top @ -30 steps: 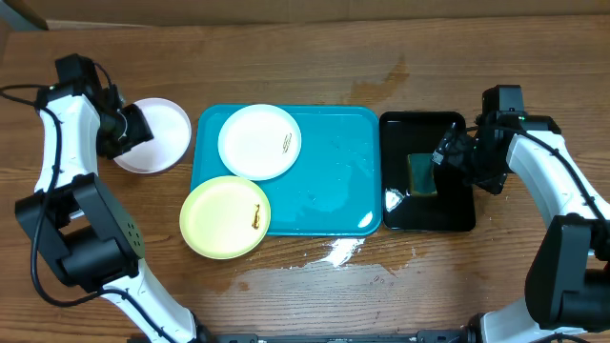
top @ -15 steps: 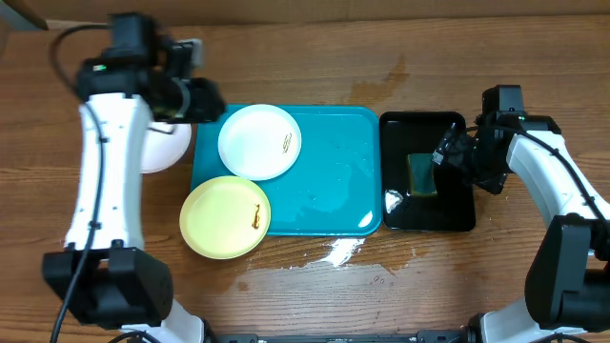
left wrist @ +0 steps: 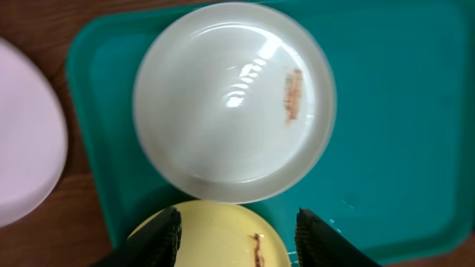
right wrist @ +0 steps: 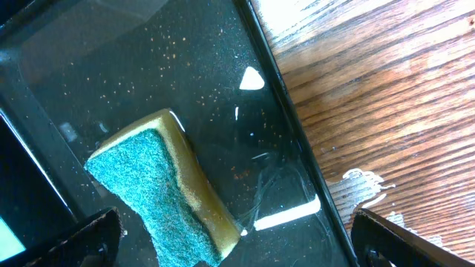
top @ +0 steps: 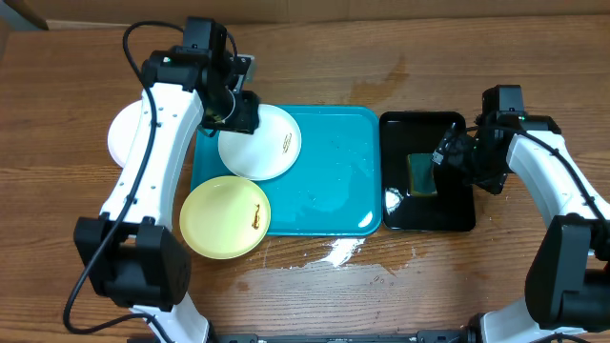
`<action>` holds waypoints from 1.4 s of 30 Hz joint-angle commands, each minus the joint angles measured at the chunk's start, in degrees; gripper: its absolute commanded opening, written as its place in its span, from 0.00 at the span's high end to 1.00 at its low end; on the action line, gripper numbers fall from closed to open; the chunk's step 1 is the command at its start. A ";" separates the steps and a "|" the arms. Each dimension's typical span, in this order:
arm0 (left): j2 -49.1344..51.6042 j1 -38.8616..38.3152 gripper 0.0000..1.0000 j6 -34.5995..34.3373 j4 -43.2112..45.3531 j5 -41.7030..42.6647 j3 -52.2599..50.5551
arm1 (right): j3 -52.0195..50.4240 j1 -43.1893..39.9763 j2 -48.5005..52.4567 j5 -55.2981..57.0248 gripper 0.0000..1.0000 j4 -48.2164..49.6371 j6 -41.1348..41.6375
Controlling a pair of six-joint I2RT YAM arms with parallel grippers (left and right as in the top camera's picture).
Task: Clean dirty plates on tray and stack at the side
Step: 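Move the left gripper to the rim of the white plate on the tray, then grasp the white plate rim with the left gripper and tilt it up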
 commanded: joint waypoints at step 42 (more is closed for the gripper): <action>19.61 2.58 0.72 -11.61 6.51 -8.20 -3.85 | -0.02 0.09 -0.35 -0.37 0.00 0.20 0.09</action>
